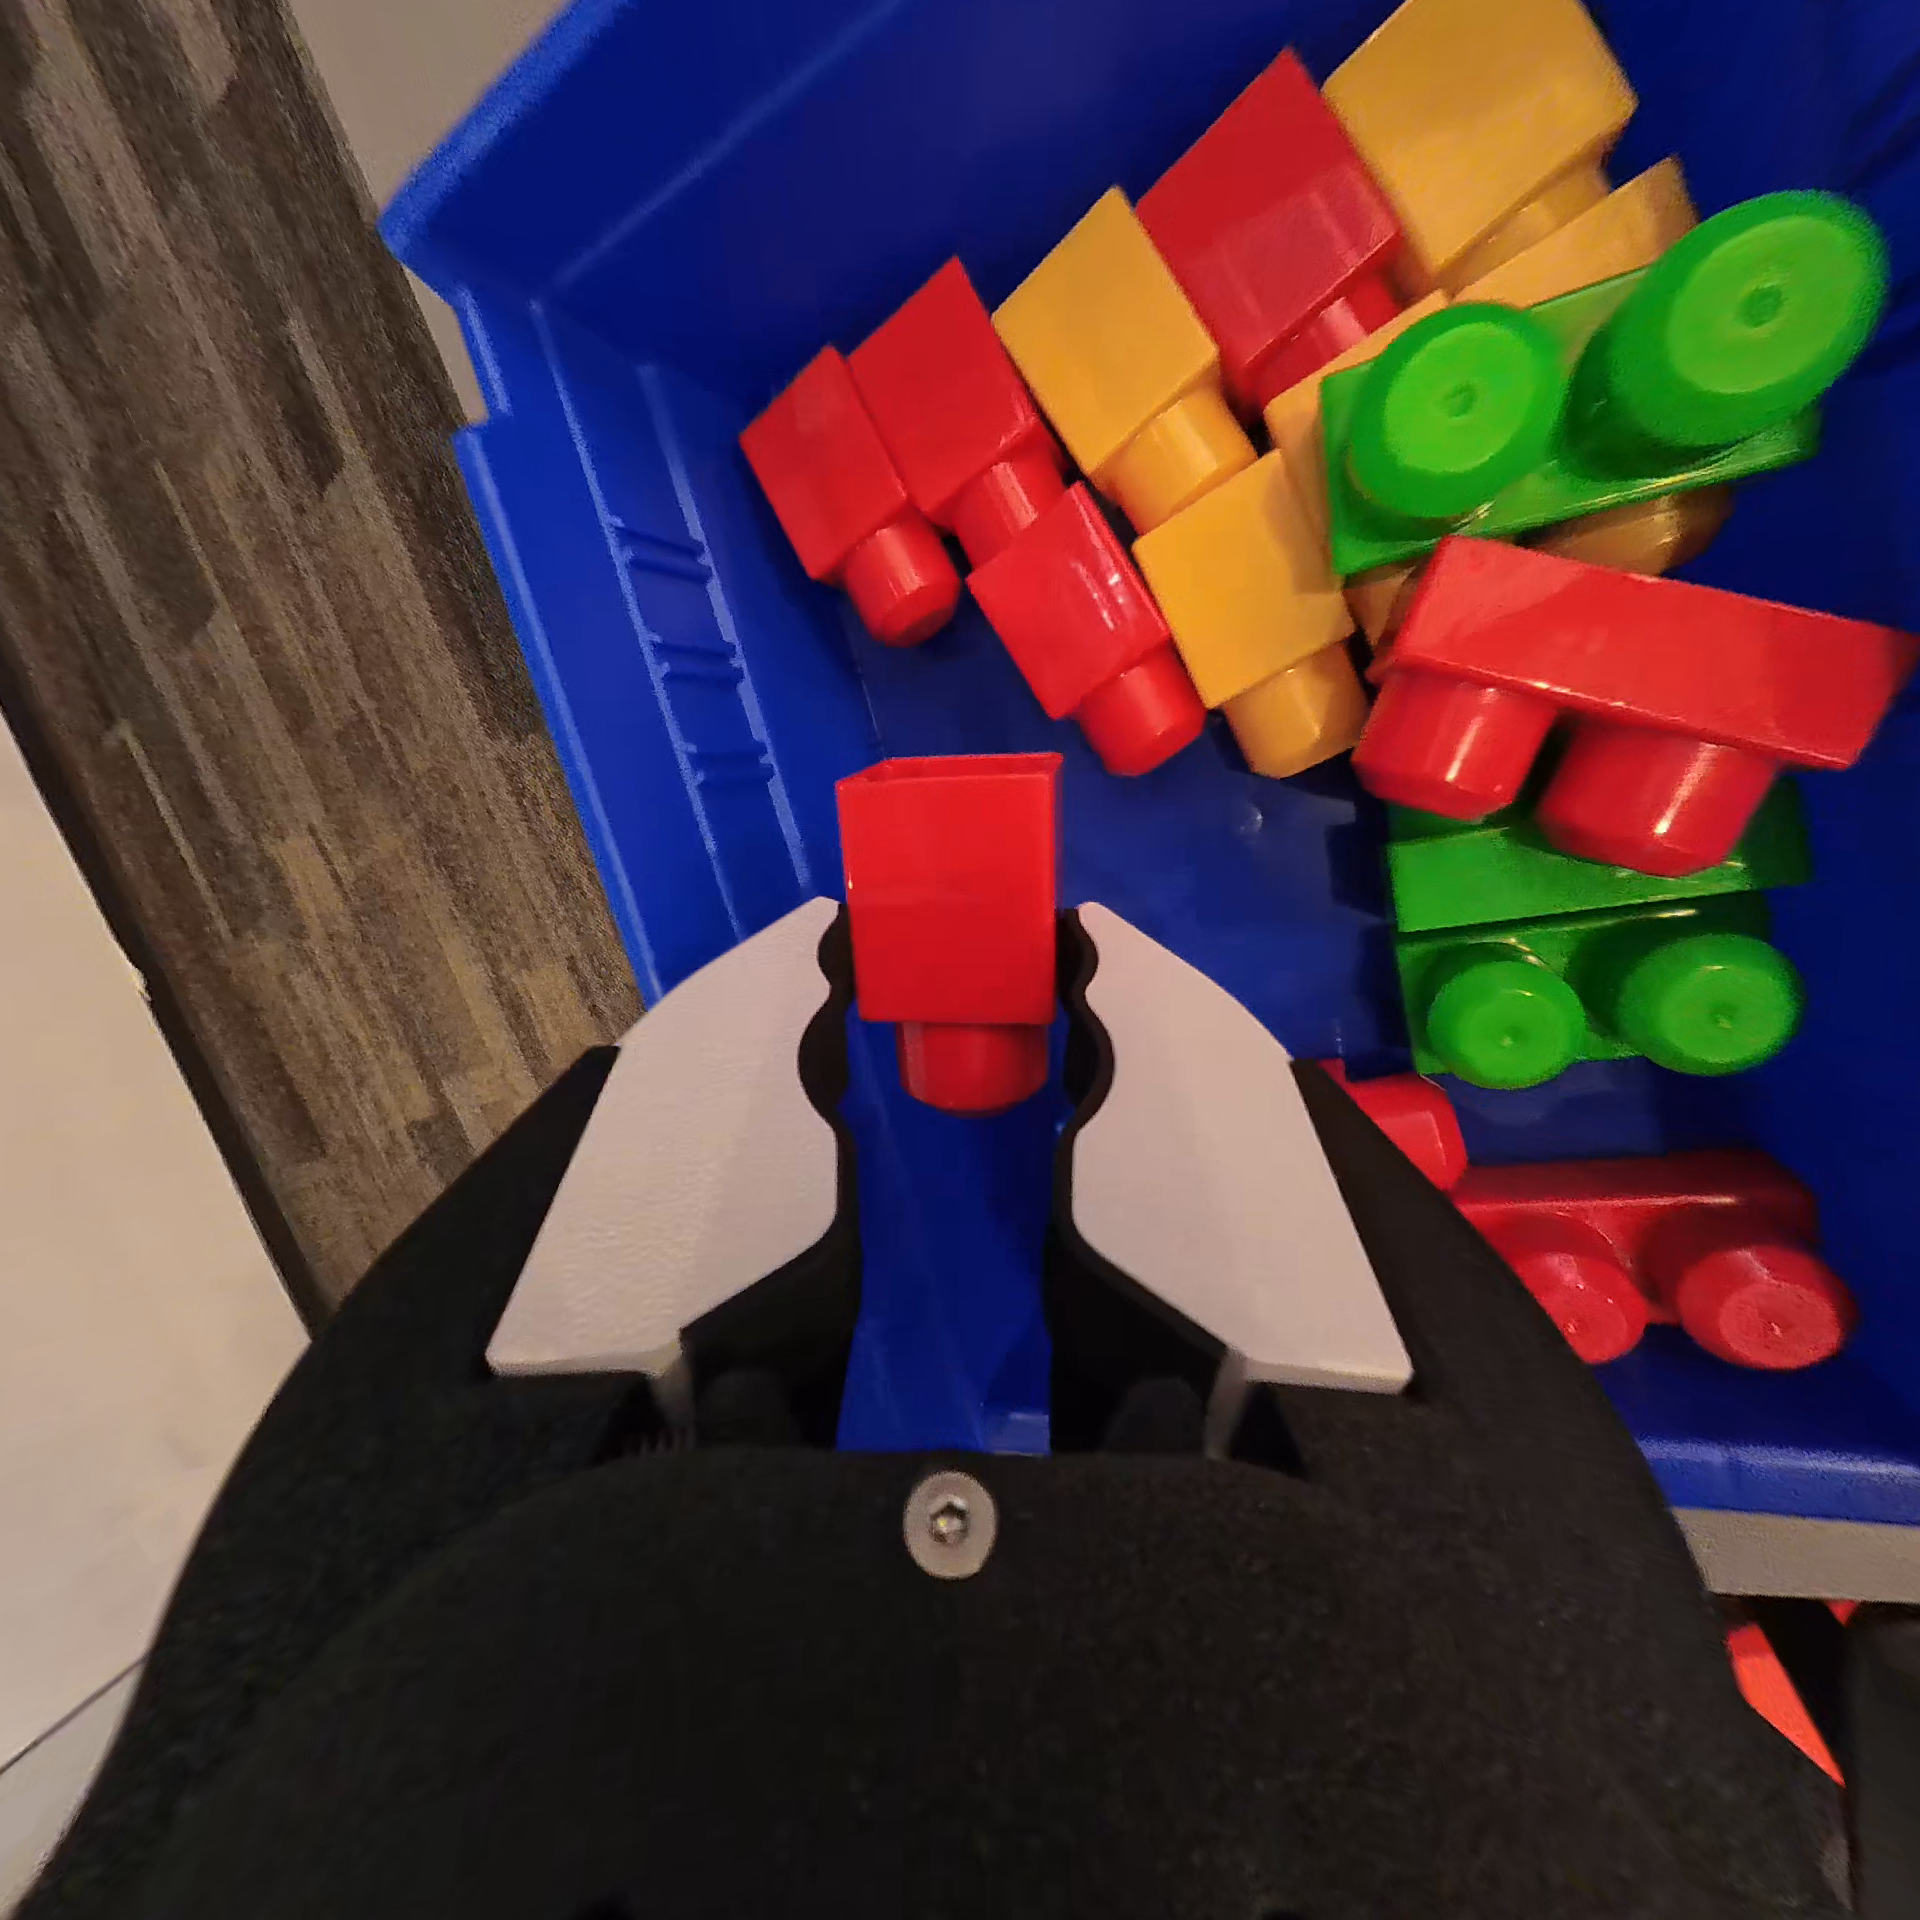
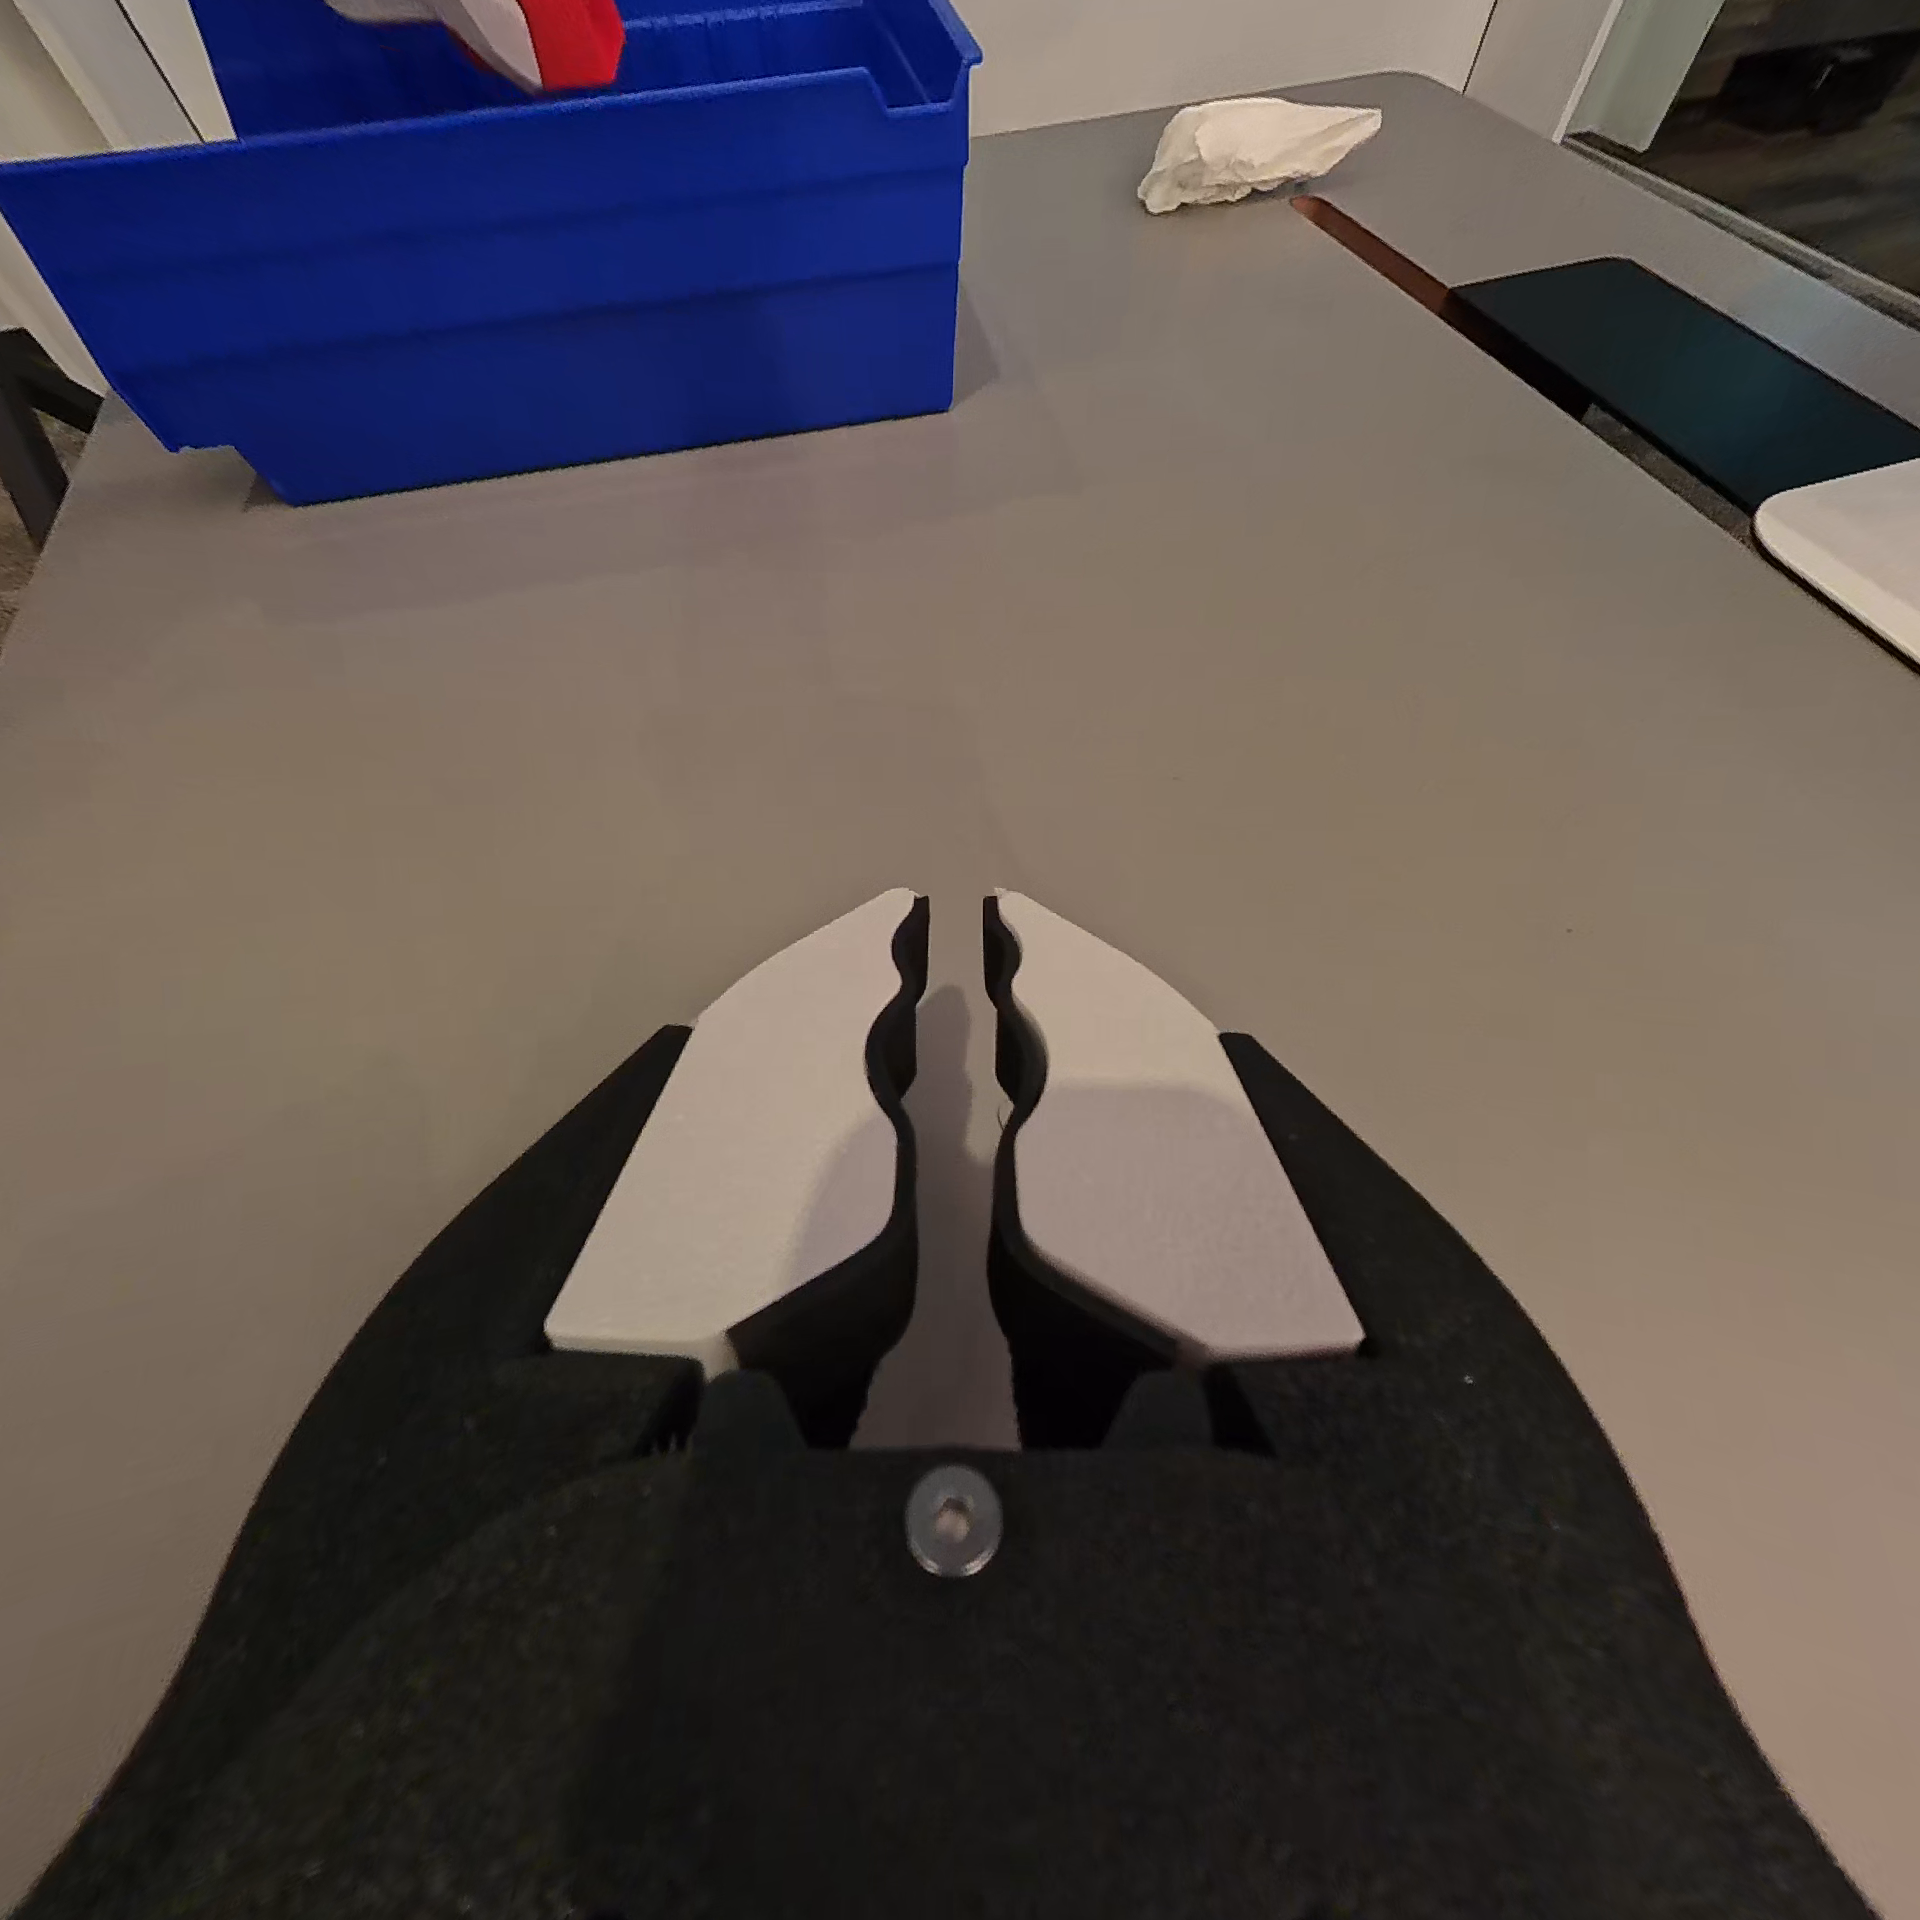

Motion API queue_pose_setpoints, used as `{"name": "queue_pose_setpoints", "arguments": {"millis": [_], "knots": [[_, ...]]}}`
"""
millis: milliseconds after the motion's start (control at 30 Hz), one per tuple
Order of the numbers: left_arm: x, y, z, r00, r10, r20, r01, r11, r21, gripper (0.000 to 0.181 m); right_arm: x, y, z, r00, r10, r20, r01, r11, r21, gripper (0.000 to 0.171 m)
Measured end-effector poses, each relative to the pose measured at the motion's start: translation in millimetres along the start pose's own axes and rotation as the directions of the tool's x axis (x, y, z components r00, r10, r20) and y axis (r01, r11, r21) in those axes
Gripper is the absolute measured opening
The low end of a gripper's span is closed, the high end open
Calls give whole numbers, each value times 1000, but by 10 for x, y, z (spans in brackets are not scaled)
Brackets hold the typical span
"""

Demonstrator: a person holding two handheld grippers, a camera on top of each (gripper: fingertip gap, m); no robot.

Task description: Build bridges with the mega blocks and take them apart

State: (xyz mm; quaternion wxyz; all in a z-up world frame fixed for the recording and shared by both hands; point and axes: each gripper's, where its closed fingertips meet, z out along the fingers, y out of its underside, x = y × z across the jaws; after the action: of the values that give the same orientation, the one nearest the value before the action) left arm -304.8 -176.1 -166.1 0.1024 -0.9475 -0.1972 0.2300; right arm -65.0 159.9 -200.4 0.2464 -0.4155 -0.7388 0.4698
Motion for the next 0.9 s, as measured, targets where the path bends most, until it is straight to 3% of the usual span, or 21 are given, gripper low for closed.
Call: {"name": "queue_pose_setpoints", "arguments": {"millis": [100,267,567,700,900], "knots": [[52,-82,-156,1000,11,-9,-11,1000,29,39,-6,11,4,1000,-1,2,1,1000,-1,9],[290,-398,-442,989,-30,-147,48,992,118,39,-76,-69,-14,999,-25,29,24,998,50,10],[1041,-1403,-1046,917,15,-398,112,949,294,38,-226,-258,-163,999,-31,34,26,989,142,14],[1472,-1683,-1130,880,65,-471,88,951,296,38,-254,-226,-296,999,-35,13,33,991,127,14],[2236,-1733,-981,821,214,-530,-89,964,251,38,-260,-57,-581,1000,-5,2,4,996,93,14]]}}
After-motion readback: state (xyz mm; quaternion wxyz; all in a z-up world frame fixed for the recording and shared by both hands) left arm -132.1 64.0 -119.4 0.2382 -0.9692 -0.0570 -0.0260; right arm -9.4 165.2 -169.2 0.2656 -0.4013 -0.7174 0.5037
